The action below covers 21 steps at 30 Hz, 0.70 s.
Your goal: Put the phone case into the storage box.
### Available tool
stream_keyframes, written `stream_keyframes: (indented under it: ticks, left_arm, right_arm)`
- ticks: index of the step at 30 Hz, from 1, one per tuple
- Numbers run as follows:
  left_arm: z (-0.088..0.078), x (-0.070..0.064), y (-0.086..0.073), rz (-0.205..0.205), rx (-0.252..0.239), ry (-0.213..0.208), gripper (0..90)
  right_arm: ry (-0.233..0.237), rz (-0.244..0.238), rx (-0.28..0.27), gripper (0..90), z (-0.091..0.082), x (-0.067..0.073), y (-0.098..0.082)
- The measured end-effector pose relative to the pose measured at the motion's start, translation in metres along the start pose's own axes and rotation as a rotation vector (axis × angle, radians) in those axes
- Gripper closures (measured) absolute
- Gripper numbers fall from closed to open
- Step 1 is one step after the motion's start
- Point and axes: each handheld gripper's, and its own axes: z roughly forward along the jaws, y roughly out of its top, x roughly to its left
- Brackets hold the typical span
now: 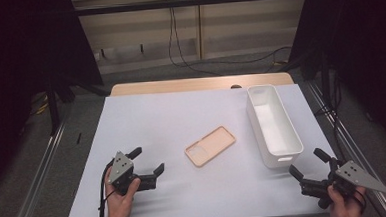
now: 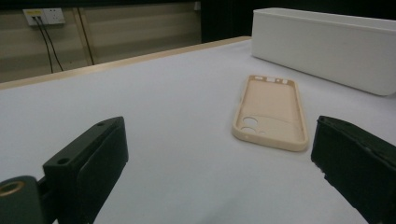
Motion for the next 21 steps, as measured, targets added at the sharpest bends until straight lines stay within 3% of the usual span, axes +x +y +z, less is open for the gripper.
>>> stream_keyframes:
  ticks: [2,5,13,16,21]
  left_arm:
    - [0.003,-0.001,0.001,0.005,-0.004,-0.002,3.9]
    - [0.005,-0.001,0.004,0.003,-0.028,0.028,3.9]
    - [0.016,-0.002,0.008,0.021,-0.048,0.012,3.9]
    - [0.02,-0.002,0.011,0.004,-0.072,0.002,3.9]
    - [0.027,-0.002,0.017,0.008,-0.091,0.032,1.9]
  right_arm:
    - [0.004,-0.004,0.001,0.0,0.0,0.0,0.0]
    - [0.01,-0.006,0.0,0.0,0.0,0.0,0.0]
    - [0.009,-0.004,-0.001,0.0,0.0,0.001,0.0]
    - [0.011,-0.005,0.001,0.0,0.0,0.001,0.0]
    - [0.021,-0.008,0.001,0.0,0.001,0.002,0.0]
